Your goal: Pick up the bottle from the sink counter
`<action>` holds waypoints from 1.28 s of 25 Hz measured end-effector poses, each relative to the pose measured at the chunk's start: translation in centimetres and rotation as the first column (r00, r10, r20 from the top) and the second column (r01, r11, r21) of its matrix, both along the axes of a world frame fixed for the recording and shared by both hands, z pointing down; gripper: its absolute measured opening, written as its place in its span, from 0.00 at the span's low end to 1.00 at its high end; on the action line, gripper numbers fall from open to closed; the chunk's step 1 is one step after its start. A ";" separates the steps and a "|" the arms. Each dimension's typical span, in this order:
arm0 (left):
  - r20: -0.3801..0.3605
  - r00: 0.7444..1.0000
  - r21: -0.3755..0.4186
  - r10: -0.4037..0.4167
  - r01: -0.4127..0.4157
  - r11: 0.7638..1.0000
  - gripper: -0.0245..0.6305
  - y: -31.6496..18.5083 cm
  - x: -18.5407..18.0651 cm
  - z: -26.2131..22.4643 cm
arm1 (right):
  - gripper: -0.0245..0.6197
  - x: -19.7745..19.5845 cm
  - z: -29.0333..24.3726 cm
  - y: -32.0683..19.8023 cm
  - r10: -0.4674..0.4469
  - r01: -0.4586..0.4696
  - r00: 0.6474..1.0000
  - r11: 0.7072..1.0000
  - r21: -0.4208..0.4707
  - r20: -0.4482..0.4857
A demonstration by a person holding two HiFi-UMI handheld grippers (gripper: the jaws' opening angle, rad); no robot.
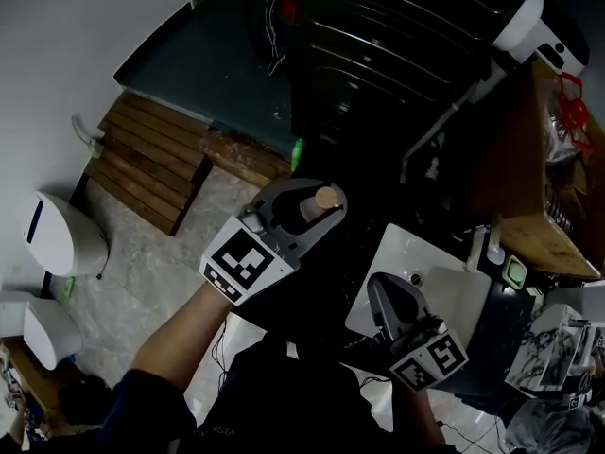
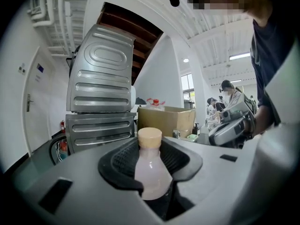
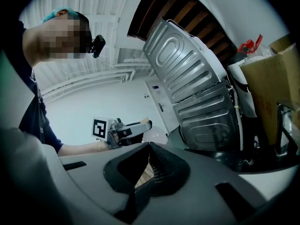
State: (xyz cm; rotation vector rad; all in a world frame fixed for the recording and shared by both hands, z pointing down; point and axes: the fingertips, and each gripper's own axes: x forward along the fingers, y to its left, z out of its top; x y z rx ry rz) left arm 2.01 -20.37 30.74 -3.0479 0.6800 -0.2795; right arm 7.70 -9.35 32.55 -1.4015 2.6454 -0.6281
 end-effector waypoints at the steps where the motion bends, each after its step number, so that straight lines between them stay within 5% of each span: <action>1: -0.001 1.000 0.002 0.001 -0.001 1.000 0.25 0.2 0.0 0.0 | 0.08 0.1 -0.1 -0.1 0.002 -0.002 1.000 1.000 0.003 -0.003; 32: -0.028 0.999 -0.052 -0.037 0.036 0.998 0.25 4.7 -2.1 0.6 | 0.08 -0.1 -1.5 -1.6 -0.003 0.004 1.000 0.998 0.055 -0.025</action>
